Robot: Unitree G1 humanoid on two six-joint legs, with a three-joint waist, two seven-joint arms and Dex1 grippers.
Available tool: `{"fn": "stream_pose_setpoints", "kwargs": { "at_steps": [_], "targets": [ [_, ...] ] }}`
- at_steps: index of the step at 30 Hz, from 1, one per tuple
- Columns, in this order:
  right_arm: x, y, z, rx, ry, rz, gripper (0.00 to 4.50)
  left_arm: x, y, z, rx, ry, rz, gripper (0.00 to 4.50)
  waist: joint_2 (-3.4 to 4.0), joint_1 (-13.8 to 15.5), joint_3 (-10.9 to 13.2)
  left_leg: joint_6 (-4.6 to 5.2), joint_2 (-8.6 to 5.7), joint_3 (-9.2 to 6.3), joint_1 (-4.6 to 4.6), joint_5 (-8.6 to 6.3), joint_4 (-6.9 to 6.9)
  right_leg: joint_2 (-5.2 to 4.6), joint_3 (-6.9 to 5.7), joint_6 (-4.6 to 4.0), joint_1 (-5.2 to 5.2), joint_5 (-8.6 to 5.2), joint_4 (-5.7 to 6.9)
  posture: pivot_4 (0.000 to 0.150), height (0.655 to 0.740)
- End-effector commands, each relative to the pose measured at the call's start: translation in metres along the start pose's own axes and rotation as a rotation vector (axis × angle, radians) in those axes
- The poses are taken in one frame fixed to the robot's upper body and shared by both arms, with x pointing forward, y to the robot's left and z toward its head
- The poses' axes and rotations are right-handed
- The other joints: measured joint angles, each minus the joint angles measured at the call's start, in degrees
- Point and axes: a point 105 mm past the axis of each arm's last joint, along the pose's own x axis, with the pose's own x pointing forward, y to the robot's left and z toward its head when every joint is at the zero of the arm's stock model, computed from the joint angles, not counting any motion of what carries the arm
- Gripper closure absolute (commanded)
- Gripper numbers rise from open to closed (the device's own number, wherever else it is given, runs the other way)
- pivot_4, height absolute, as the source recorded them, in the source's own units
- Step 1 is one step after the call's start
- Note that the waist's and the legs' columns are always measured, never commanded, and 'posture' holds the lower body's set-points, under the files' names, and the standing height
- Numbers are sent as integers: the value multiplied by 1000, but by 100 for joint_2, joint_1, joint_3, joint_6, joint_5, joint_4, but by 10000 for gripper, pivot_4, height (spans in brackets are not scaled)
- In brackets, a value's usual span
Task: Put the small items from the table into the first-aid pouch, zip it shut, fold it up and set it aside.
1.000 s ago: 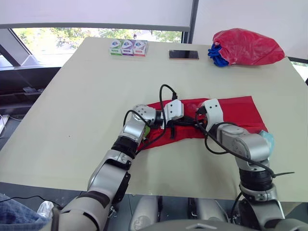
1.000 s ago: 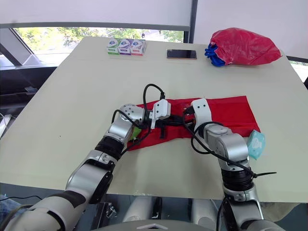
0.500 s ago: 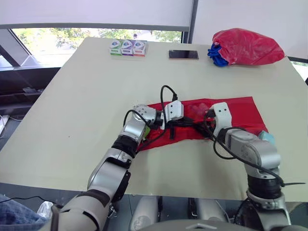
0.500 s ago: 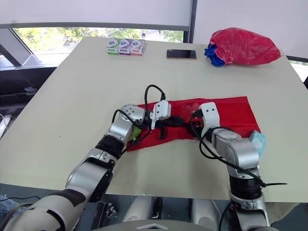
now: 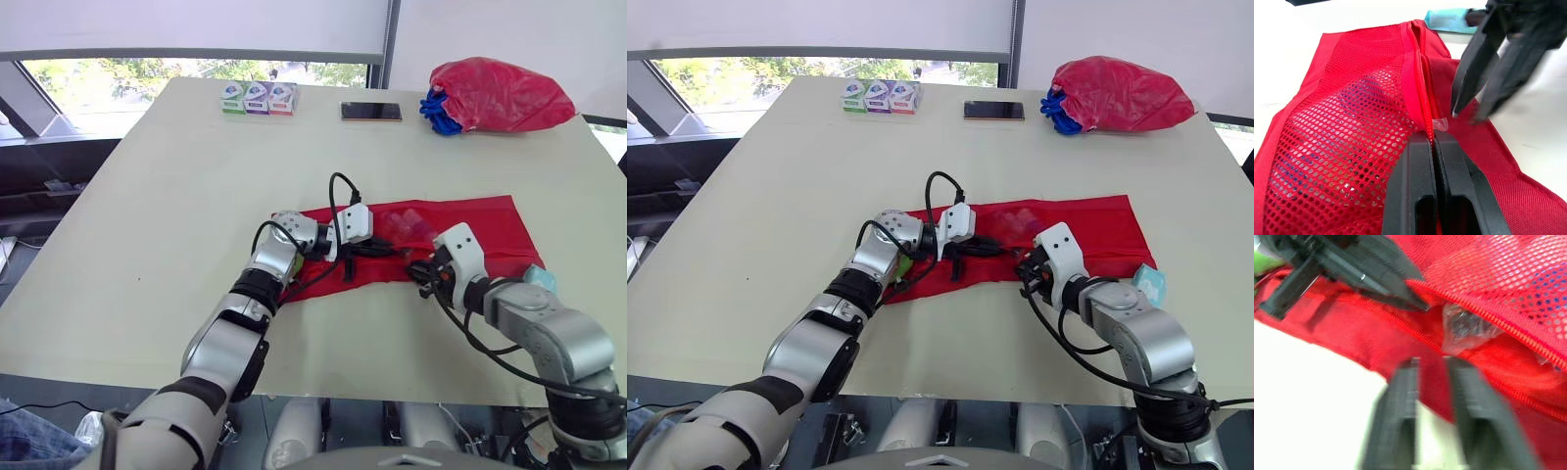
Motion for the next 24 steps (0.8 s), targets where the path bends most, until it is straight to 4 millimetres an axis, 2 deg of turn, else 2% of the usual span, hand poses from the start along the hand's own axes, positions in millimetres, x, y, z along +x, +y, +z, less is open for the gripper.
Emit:
{"fn": "stream_pose_setpoints", "kwargs": {
  "at_steps": [1, 8, 14, 19, 22, 24],
  "targets": [
    [8, -5, 16, -26, -84, -43, 44169, 1, 6, 14, 59, -19, -2, 45000, 0, -4, 0, 0, 0, 1, 0, 0, 0, 0, 0, 0, 0, 0, 0, 1500, 7400],
    [37, -6, 33, -34, -174, -95, 44169, 4, 1, 14, 65, -25, -21, 45000, 0, -42, 0, 0, 0, 3, -1, 0, 0, 0, 0, 0, 0, 0, -2, 1500, 7400],
    [43, 2, 37, -12, -248, -80, 44169, 2, 0, 12, 59, -21, -17, 45000, 0, -83, 0, 0, 0, 3, -1, 0, -1, -1, 1, 0, -1, 0, -2, 1500, 7400],
    [19, 4, 23, -55, -262, -34, 44169, -5, 4, 7, 55, -2, 9, 45000, 0, -70, 0, 0, 0, 0, -2, 0, -2, -2, 1, 0, 0, 0, -3, 1500, 7400],
    [-6, 7, 19, -128, -294, 13, 44169, -13, 8, 2, 54, 24, 31, 45000, 0, -84, 1, 1, 0, 1, -4, -1, -2, -3, 1, 1, 0, 0, -6, 1500, 7400],
    [-30, -1, 16, -188, -316, -19, 44169, -21, 13, -1, 49, 44, 56, 45000, 2, -97, 1, 1, 0, 0, -3, -1, -2, -2, 0, 1, 0, -1, -6, 1500, 7400]
  ]
}}
